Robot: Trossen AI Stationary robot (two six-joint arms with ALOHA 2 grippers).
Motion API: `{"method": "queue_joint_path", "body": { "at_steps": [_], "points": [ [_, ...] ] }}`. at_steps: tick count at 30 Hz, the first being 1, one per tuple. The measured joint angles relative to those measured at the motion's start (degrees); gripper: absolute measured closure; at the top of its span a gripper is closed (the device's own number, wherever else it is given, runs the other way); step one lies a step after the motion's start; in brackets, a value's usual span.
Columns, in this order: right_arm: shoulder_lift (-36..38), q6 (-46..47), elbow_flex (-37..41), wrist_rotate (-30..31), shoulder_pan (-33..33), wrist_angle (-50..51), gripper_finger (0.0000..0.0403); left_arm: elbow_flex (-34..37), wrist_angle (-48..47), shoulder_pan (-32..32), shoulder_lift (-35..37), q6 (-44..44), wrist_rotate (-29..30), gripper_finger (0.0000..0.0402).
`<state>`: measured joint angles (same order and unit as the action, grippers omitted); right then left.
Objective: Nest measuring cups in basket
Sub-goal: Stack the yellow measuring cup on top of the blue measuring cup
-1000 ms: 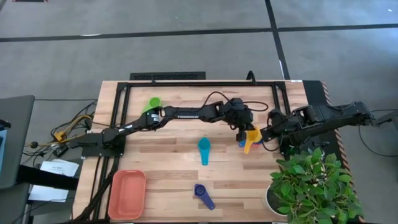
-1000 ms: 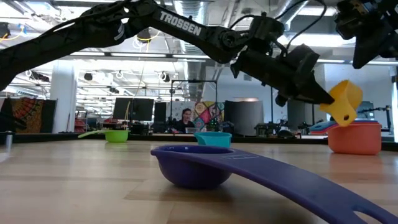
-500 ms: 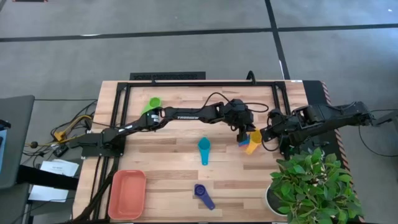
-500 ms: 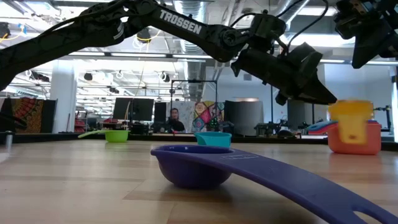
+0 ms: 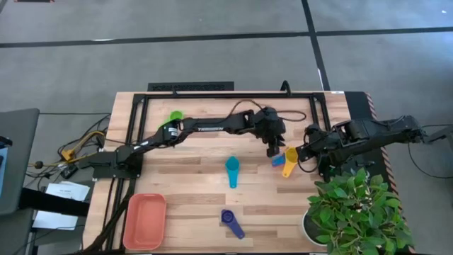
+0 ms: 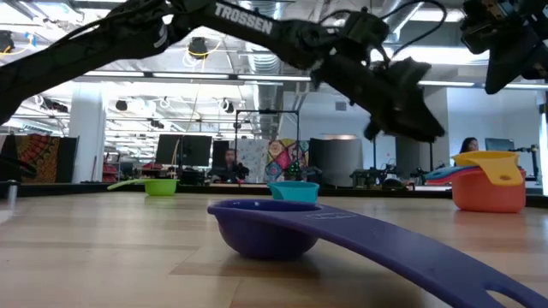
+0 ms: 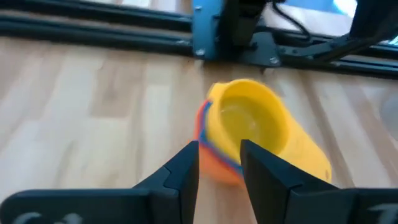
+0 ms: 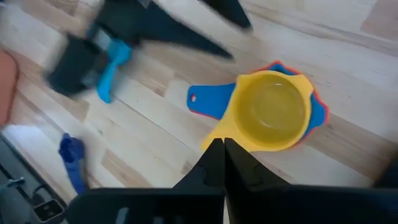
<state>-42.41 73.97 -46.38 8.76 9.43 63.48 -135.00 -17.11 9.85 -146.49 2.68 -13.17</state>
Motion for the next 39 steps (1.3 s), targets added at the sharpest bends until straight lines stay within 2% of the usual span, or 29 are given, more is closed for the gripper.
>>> {"method": "queue_joint_path", "body": {
  "at_steps": [4,8,12,17,22,31,39],
  "points": [
    [-1.9,0.0,3.8,-5.5,0.0,0.2,0.0397,0.1,-9.2,1.9,2.7,-1.3,1.1,0.0311],
    [-6.0,-0.2,7.7,-10.4,1.8,-0.4,0.0398,0.3,-16.7,3.3,1.8,-2.3,1.7,0.0335],
    [-9.2,-0.3,8.2,-10.4,3.6,-3.0,0.0398,2.9,-16.1,2.9,0.7,-2.4,-1.8,0.0357],
    [-13.6,-0.5,8.2,-10.4,3.7,-4.7,0.0399,5.8,-10.8,1.0,0.9,-2.6,-3.1,0.0371],
    [-17.9,-1.3,8.2,-10.4,3.7,-5.9,0.0397,5.9,-8.0,-0.9,0.9,-4.0,-2.5,0.0374],
    [-24.2,-8.1,8.2,-9.8,2.2,-9.6,0.0396,5.9,-6.9,-1.7,0.2,-5.0,-2.1,0.0374],
    [-25.5,-11.9,8.2,-9.8,0.1,-18.4,0.0395,5.9,-7.7,-2.5,0.1,-5.3,-3.5,0.0374]
  ]
}}
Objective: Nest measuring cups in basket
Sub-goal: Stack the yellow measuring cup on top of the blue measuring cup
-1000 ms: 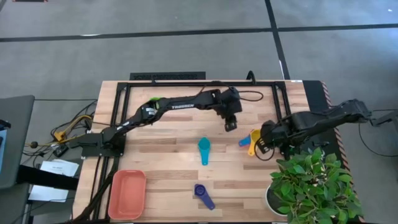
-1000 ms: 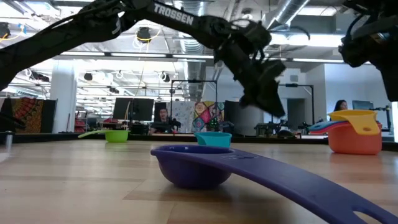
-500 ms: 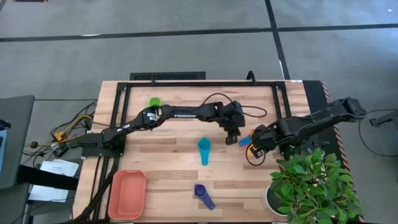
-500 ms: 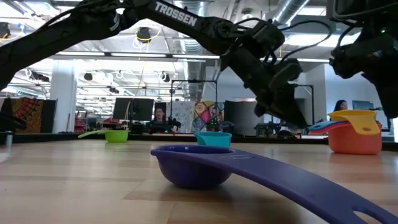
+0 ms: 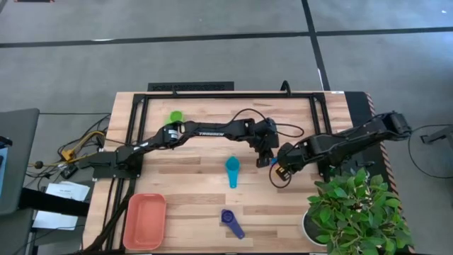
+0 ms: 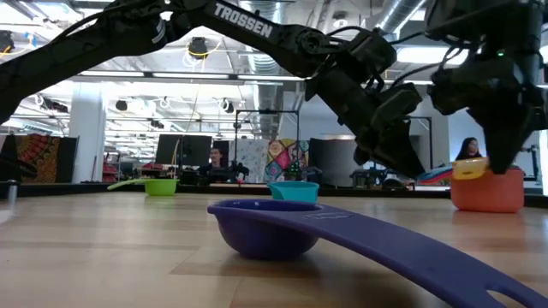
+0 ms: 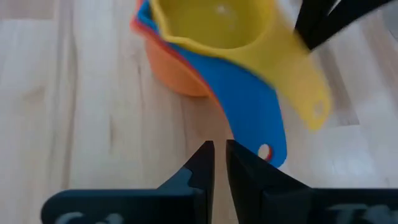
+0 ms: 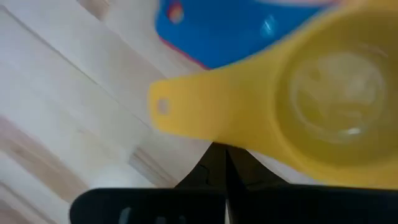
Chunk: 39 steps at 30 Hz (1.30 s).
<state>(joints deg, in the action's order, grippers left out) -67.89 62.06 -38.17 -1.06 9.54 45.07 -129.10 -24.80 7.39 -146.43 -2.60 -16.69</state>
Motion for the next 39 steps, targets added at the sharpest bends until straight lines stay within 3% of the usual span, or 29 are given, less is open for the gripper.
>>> {"method": "queue_joint_path", "body": {
  "at_steps": [5,18,26,32,39],
  "points": [
    [1.7,-0.1,0.0,0.6,-0.4,-2.0,0.0398,0.0,-0.1,-0.5,0.0,0.2,-5.9,0.0374],
    [3.5,-0.8,0.0,2.8,-1.8,-2.1,0.0397,0.0,0.1,-1.0,0.0,0.4,-7.3,0.0374],
    [4.2,2.5,0.0,-2.2,0.4,-1.0,0.0398,0.0,-0.2,0.0,0.7,3.4,-6.3,0.0374],
    [1.9,4.3,0.0,-0.7,3.2,-1.0,0.0394,0.0,-0.1,1.1,0.7,3.2,-3.6,0.0374],
    [-3.9,3.1,0.0,1.3,1.0,-1.8,0.0395,-0.1,-0.3,1.1,0.2,0.4,0.1,0.0374]
  ]
}}
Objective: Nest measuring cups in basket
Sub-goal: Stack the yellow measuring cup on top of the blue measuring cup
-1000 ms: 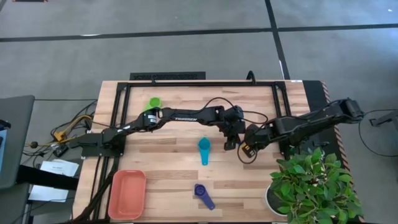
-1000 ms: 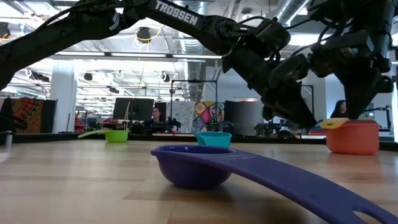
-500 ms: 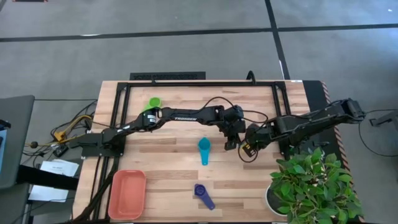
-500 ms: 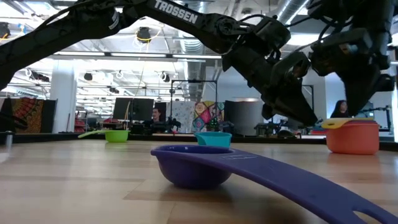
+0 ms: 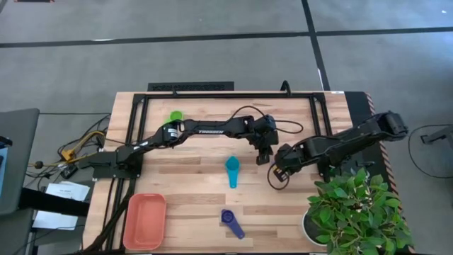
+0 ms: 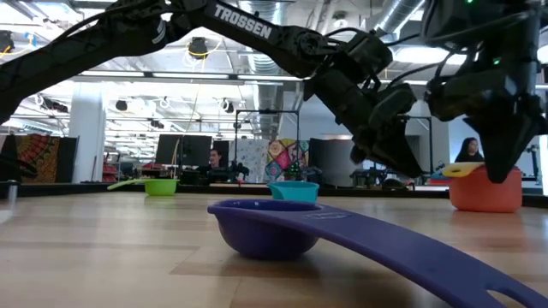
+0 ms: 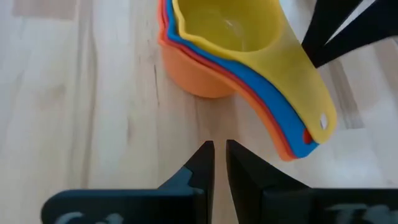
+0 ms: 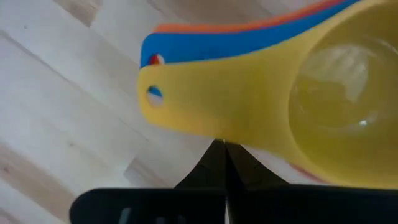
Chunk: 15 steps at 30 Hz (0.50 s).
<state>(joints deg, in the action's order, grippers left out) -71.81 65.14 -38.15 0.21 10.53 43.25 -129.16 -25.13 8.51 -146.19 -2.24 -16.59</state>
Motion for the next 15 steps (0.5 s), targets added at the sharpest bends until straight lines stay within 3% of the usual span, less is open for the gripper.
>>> {"method": "queue_joint_path", "body": {
  "at_steps": [15],
  "points": [
    [-0.6,-6.7,0.0,1.4,-2.0,-4.6,0.0397,0.0,0.4,-0.6,0.0,-3.5,-1.1,0.0374]
  ]
}}
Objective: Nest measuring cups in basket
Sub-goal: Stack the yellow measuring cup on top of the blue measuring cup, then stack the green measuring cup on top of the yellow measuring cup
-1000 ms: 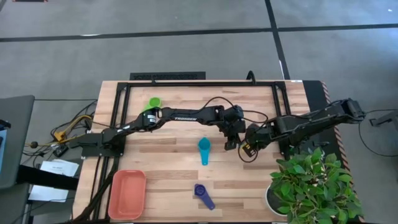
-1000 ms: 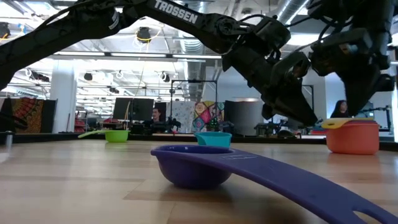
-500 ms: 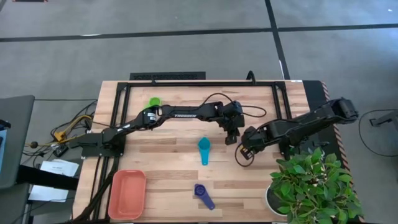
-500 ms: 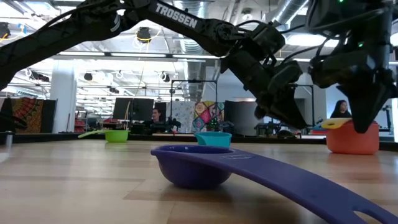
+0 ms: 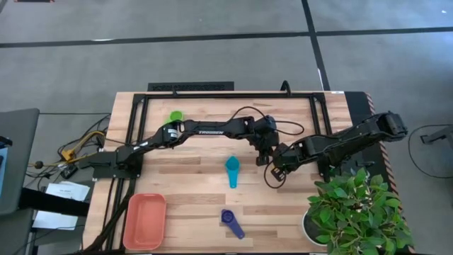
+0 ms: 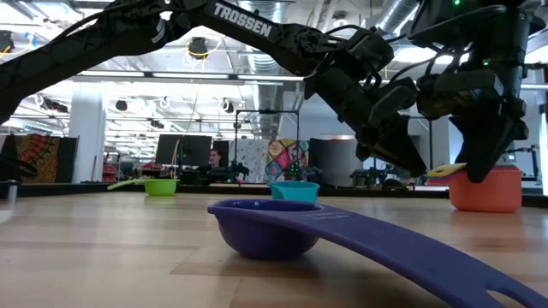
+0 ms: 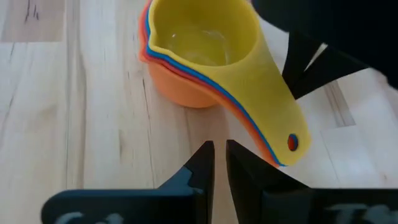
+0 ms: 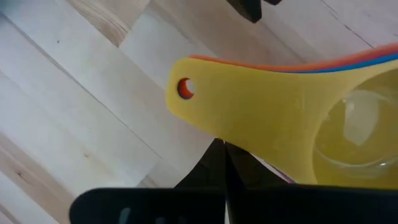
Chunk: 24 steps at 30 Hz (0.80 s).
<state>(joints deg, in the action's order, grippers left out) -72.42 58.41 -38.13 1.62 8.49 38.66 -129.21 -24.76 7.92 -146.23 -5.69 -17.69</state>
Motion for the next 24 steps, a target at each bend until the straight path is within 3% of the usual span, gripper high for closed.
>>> {"method": "queue_joint_path", "body": {
  "at_steps": [7,13,19,24],
  "points": [
    [1.4,0.2,-0.8,0.4,0.2,-0.3,0.0384,0.1,-7.3,0.9,1.4,3.6,2.3,0.0374],
    [7.0,-0.3,-4.6,0.7,0.4,2.4,0.0364,0.0,-22.5,3.5,6.0,8.1,4.6,0.0374],
    [14.7,-1.6,-6.4,8.7,0.0,4.7,0.0348,0.1,-37.1,4.5,6.9,8.6,9.1,0.0374],
    [19.8,-1.9,-6.4,10.3,-2.1,9.8,0.0332,0.1,-43.9,3.7,7.2,9.7,9.9,0.0374]
  ]
}}
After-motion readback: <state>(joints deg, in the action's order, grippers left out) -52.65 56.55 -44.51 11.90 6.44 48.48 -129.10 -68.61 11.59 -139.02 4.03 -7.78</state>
